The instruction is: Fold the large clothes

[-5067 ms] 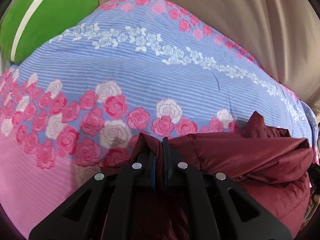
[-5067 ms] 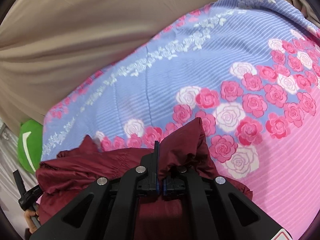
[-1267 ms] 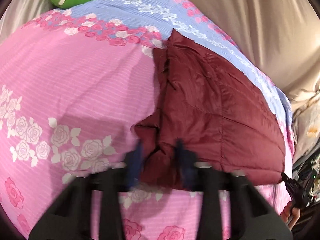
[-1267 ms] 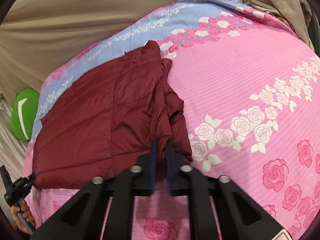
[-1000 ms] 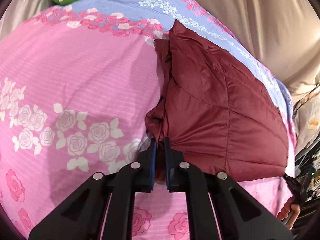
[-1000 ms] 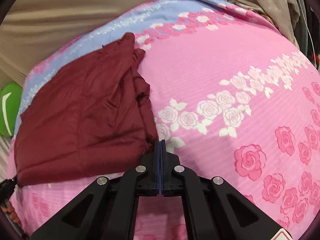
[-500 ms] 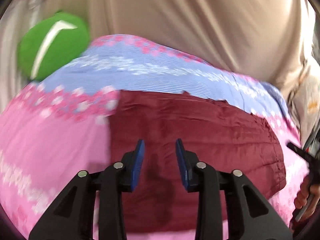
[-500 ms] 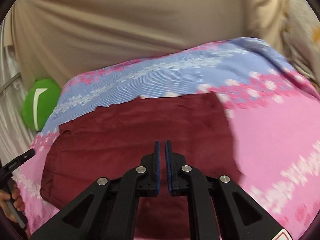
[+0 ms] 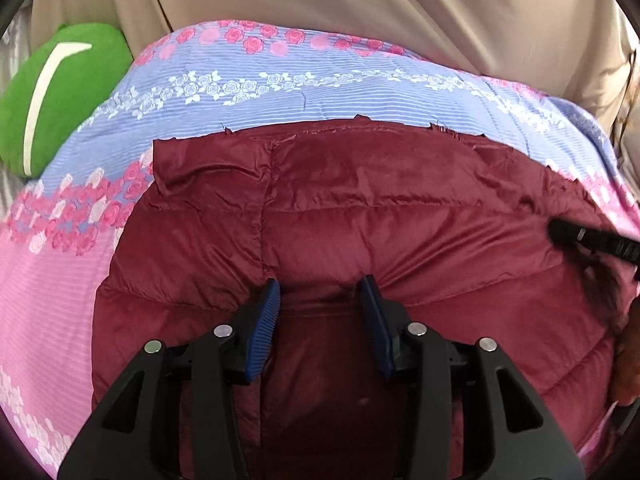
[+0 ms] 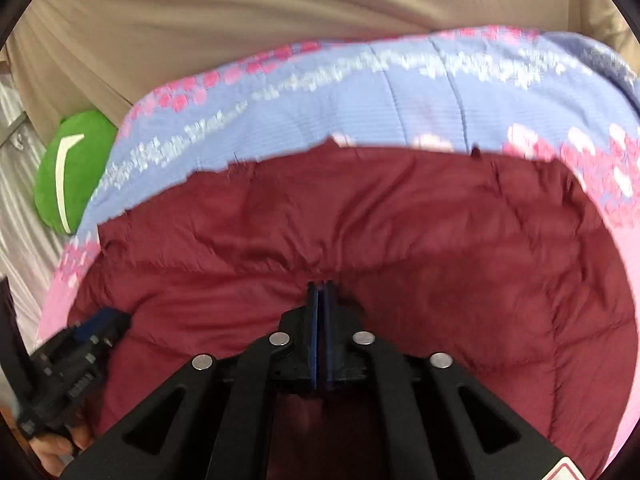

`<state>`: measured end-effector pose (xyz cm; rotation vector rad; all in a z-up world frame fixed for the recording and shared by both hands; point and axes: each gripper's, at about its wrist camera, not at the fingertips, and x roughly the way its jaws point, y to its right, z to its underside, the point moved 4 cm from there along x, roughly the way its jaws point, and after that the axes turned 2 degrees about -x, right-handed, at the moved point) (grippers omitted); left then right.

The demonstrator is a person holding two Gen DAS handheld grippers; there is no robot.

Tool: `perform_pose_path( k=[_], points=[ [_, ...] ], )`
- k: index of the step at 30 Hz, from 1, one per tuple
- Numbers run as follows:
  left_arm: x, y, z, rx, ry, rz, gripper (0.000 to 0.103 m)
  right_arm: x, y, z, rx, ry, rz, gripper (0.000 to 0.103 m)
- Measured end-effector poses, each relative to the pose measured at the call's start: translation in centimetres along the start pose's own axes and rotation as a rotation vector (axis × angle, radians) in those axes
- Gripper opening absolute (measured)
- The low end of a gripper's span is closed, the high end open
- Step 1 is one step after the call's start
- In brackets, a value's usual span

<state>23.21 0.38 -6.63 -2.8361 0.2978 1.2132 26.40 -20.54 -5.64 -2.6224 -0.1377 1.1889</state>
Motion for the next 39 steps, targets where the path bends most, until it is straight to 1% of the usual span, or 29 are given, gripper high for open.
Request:
perform_pose_path(
  k=[1, 3, 4, 6, 7, 8, 10, 11, 14, 15, 17, 19, 21, 22, 24, 26, 27, 28, 30, 31, 32, 34, 35, 37, 39],
  points=[
    [0.0, 0.1, 0.1, 0.005, 0.006, -0.008, 0.042, 0.2, 0.0, -0.2, -0.006, 0.000, 0.004, 0.007],
    [0.1, 0.3, 0.2, 0.014, 0.017, -0.023, 0.042, 1.8, 0.1, -0.4, -0.014, -0.026, 0.014, 0.007],
    [0.1, 0.3, 0.2, 0.014, 0.019, -0.026, 0.042, 2.7, 0.3, -0.3, -0.006, -0.049, 0.005, 0.004],
    [0.2, 0.2, 0.2, 0.015, 0.016, -0.022, 0.042, 2.6, 0.2, -0.4, 0.014, -0.054, 0.012, 0.003],
    [0.2, 0.2, 0.3, 0.013, 0.016, -0.018, 0.042, 2.1, 0.1, -0.5, 0.024, -0.046, 0.006, 0.011],
    [0.3, 0.1, 0.3, 0.010, 0.017, -0.014, 0.042, 1.6, -0.3, -0.5, 0.036, -0.036, -0.020, 0.013],
    [0.3, 0.1, 0.3, 0.011, 0.018, -0.016, 0.043, 0.1, -1.8, -0.6, 0.037, -0.015, -0.084, 0.013],
    [0.3, 0.1, 0.3, 0.013, 0.018, -0.016, 0.043, -0.7, -2.8, -0.5, 0.015, -0.002, -0.096, 0.013],
    [0.3, 0.0, 0.4, 0.017, 0.023, -0.021, 0.043, -1.8, -5.5, -0.1, -0.054, 0.007, -0.116, 0.013],
    [0.3, -0.1, 0.4, 0.018, 0.023, -0.022, 0.043, -1.7, -6.6, 0.0, -0.077, 0.005, -0.124, 0.013],
    [0.3, 0.0, 0.4, 0.017, 0.023, -0.022, 0.043, -1.3, -7.4, -0.3, -0.097, 0.007, -0.114, 0.013],
    [0.2, 0.0, 0.4, 0.019, 0.024, -0.023, 0.043, -0.1, -7.7, -1.6, -0.099, 0.010, -0.093, 0.013],
    [0.2, 0.1, 0.4, 0.020, 0.025, -0.023, 0.043, 2.0, -7.2, -3.3, -0.094, -0.004, -0.036, 0.013],
    [0.2, 0.1, 0.4, 0.021, 0.026, -0.023, 0.043, 2.7, -7.0, -3.6, -0.092, -0.017, -0.019, 0.013],
    [0.2, 0.1, 0.4, 0.021, 0.029, -0.021, 0.043, 5.8, -6.0, -3.8, -0.072, -0.085, 0.004, 0.011],
    [0.3, 0.1, 0.3, 0.020, 0.032, -0.022, 0.043, 8.2, -5.2, -3.2, -0.036, -0.150, -0.039, 0.002],
    [0.4, 0.1, 0.3, 0.019, 0.032, -0.023, 0.043, 8.6, -4.8, -3.1, -0.010, -0.149, -0.076, 0.001],
    [0.4, 0.1, 0.3, 0.018, 0.032, -0.023, 0.044, 8.5, -4.6, -3.1, 0.009, -0.150, -0.088, 0.000],
    [0.3, 0.1, 0.3, 0.014, 0.030, -0.018, 0.044, 7.9, -4.4, -3.0, 0.025, -0.148, -0.089, 0.001],
    [0.1, -0.1, 0.2, 0.003, 0.029, -0.005, 0.045, 7.2, -4.5, -2.9, 0.030, -0.140, -0.087, 0.004],
    [-0.3, -0.4, 0.2, -0.015, 0.027, 0.010, 0.046, 6.2, -4.8, -2.7, 0.027, -0.128, -0.092, 0.012],
    [-1.7, -1.7, 0.0, -0.085, 0.026, 0.076, 0.048, 3.0, -6.1, -2.1, -0.012, -0.082, -0.121, 0.013],
    [-2.4, -2.3, -0.1, -0.107, 0.031, 0.088, 0.057, 2.0, -6.6, -1.9, -0.028, -0.066, -0.131, 0.013],
    [-4.4, -4.2, -0.1, -0.154, 0.064, 0.069, 0.065, -0.5, -7.7, -0.8, -0.060, -0.044, -0.155, 0.014],
    [-6.1, -6.1, 0.1, -0.187, 0.092, 0.034, 0.068, -2.0, -8.7, 0.7, -0.078, -0.047, -0.185, 0.014]
  ],
)
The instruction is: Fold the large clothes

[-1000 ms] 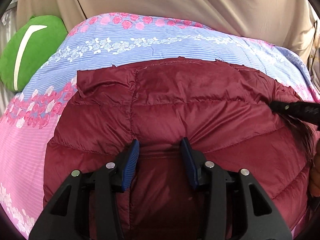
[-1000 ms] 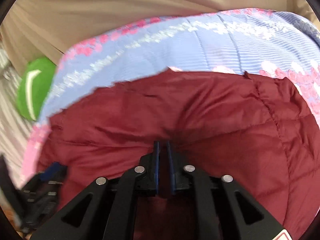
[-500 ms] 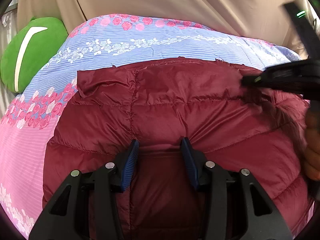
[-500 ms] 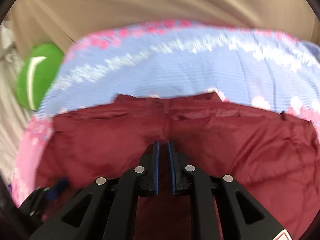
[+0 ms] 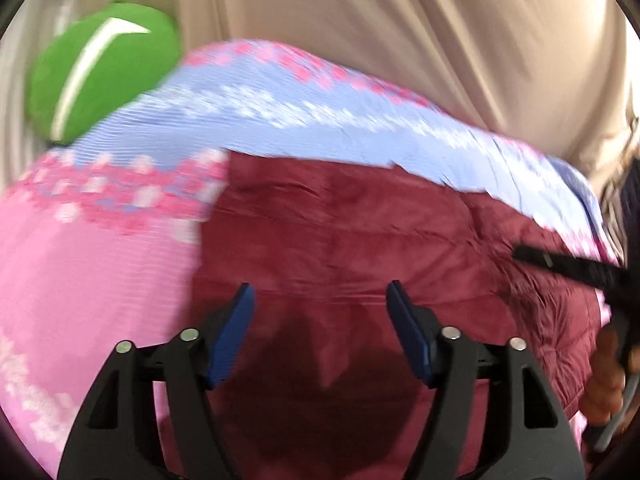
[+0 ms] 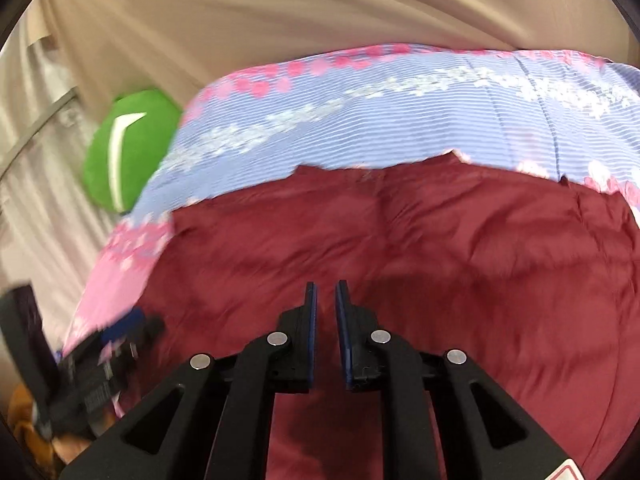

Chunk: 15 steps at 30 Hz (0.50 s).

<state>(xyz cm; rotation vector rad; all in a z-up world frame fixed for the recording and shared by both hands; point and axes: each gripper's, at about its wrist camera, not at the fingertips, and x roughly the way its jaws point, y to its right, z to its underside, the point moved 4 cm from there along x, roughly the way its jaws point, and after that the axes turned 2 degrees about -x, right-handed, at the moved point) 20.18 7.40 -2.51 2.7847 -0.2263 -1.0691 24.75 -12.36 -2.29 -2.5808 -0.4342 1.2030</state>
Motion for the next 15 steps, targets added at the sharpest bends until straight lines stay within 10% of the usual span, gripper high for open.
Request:
perform_pose_path(
  k=[15],
  points=[
    [-2.3, -4.5, 3.4, -0.100, -0.055, -0.097, 0.084, 4.3, -1.6, 5.0, -0.044, -0.067, 0.054, 0.011]
  ],
)
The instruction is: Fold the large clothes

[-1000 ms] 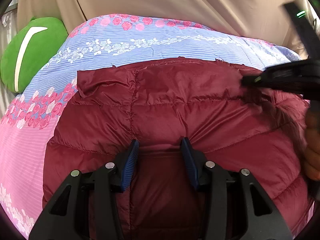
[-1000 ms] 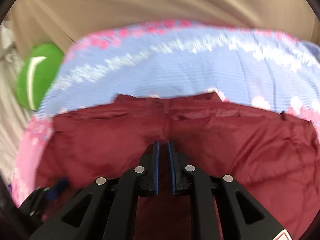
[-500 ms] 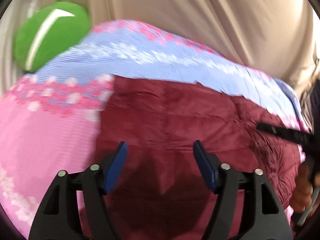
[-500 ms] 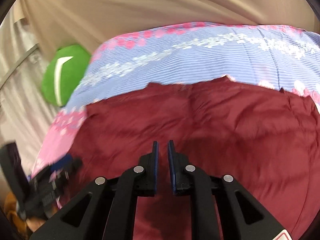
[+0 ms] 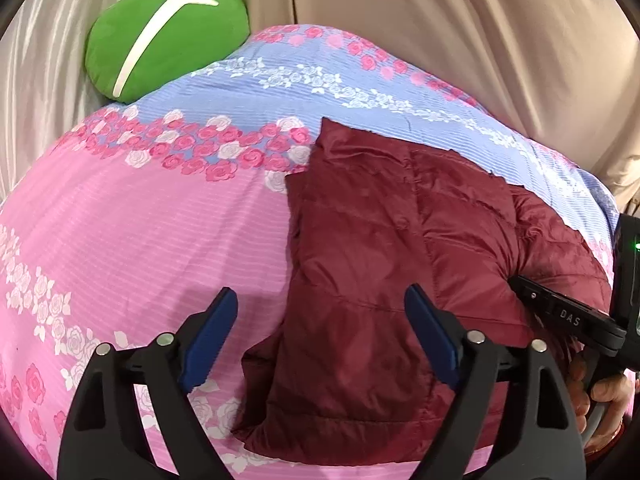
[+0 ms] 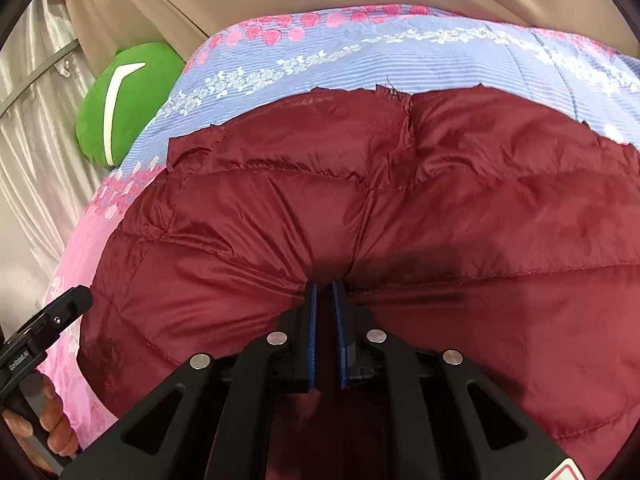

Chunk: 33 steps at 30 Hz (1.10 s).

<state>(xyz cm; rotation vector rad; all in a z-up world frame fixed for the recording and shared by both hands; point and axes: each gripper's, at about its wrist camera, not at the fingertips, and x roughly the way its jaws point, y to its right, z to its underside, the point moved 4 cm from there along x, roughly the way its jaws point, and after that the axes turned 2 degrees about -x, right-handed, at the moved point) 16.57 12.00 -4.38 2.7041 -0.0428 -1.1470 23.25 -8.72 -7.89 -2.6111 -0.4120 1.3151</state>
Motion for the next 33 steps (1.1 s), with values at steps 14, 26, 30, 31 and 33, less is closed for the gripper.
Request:
perform_pose_path(
  k=[14, 26, 30, 31, 33],
  points=[
    [3.3, -0.5, 0.4, -0.069, -0.099, 0.038, 0.087, -1.0, 0.7, -3.3, 0.054, 0.017, -0.008, 0.012],
    [5.1, 1.0, -1.3, -0.149, -0.145, 0.252, 0.041, 2.9, 1.8, -3.2, 0.062, -0.024, -0.064, 0.009],
    [2.2, 3.2, -2.8, -0.095, -0.072, 0.311, 0.012, 2.9, 1.8, -3.1, 0.053, -0.018, -0.063, 0.008],
    [1.2, 3.8, -3.2, -0.081, -0.053, 0.330, 0.011, 2.9, 1.7, -3.1, 0.051, -0.018, -0.062, 0.008],
    [-0.7, 5.2, -3.9, -0.045, -0.006, 0.359, 0.009, 3.0, 1.7, -3.1, 0.047, -0.020, -0.064, 0.008]
  ],
)
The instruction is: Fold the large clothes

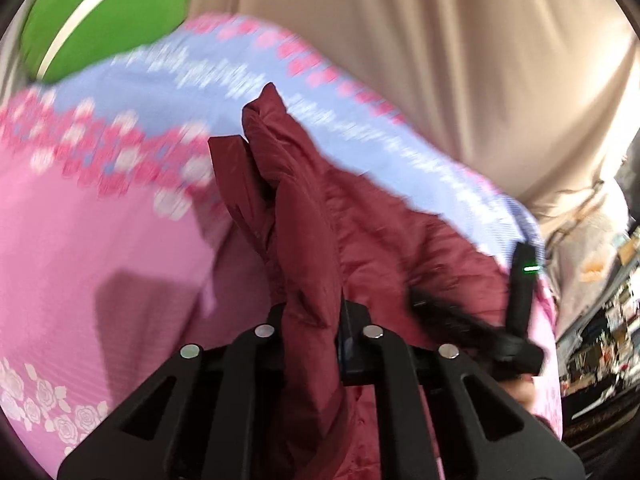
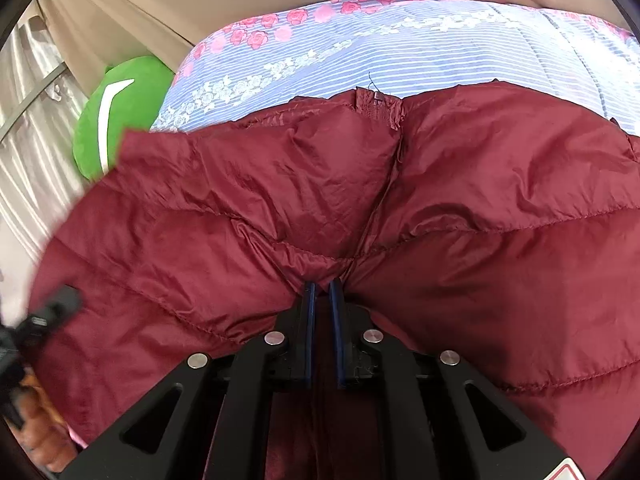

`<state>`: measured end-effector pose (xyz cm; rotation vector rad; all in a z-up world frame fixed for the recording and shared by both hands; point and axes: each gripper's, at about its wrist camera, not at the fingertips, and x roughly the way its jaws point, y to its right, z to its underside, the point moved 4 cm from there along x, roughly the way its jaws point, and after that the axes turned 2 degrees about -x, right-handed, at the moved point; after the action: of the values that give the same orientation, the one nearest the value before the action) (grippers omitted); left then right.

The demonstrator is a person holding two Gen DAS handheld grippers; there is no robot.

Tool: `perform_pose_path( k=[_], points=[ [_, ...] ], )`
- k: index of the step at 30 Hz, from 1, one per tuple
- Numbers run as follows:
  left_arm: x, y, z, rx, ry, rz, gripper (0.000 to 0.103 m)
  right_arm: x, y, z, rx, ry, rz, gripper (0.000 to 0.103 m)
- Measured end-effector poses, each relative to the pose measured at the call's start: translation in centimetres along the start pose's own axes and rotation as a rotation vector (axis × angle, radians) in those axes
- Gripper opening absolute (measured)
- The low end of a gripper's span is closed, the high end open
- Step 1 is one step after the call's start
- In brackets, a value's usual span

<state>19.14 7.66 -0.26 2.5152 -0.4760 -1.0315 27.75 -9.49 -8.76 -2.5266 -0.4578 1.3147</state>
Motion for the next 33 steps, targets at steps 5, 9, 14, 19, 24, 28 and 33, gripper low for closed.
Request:
perform_pose_path(
  k=[5, 9, 14, 19, 24, 28, 33],
  points=[
    [-2.6, 4.4, -0.9, 0.087, 0.059, 0.075, 0.008, -0.4, 0.1, -0.6, 0.024, -0.044, -0.022, 0.009],
    [-3.3, 5.2, -1.0, 0.104, 0.070, 0.087, 0.008, -2.6, 1.4, -2.9, 0.082, 0.019, -0.046, 0.013],
    [-3.4, 5.4, -0.7, 0.114, 0.069, 0.097, 0.008, 0.1, 2.4, -4.2, 0.146, -0.039, -0.092, 0.014],
    [-3.1, 7.5, -0.6, 0.165, 0.069, 0.116, 0.008, 2.5, -1.1, -4.1, -0.008, -0.063, -0.026, 0.013],
    [-2.2, 10.7, -0.3, 0.216, 0.063, 0.148, 0.008, 2.2, -0.8, -4.1, -0.003, -0.075, -0.072, 0.012],
    [-2.4, 11.8, -0.2, 0.238, 0.066, 0.163, 0.008, -3.4, 2.4, -3.1, 0.055, -0.006, -0.128, 0.014],
    [-2.2, 12.5, 0.0, 0.235, 0.068, 0.175, 0.008, -4.1, 4.3, -1.3, 0.089, -0.052, -0.160, 0.014]
  ],
)
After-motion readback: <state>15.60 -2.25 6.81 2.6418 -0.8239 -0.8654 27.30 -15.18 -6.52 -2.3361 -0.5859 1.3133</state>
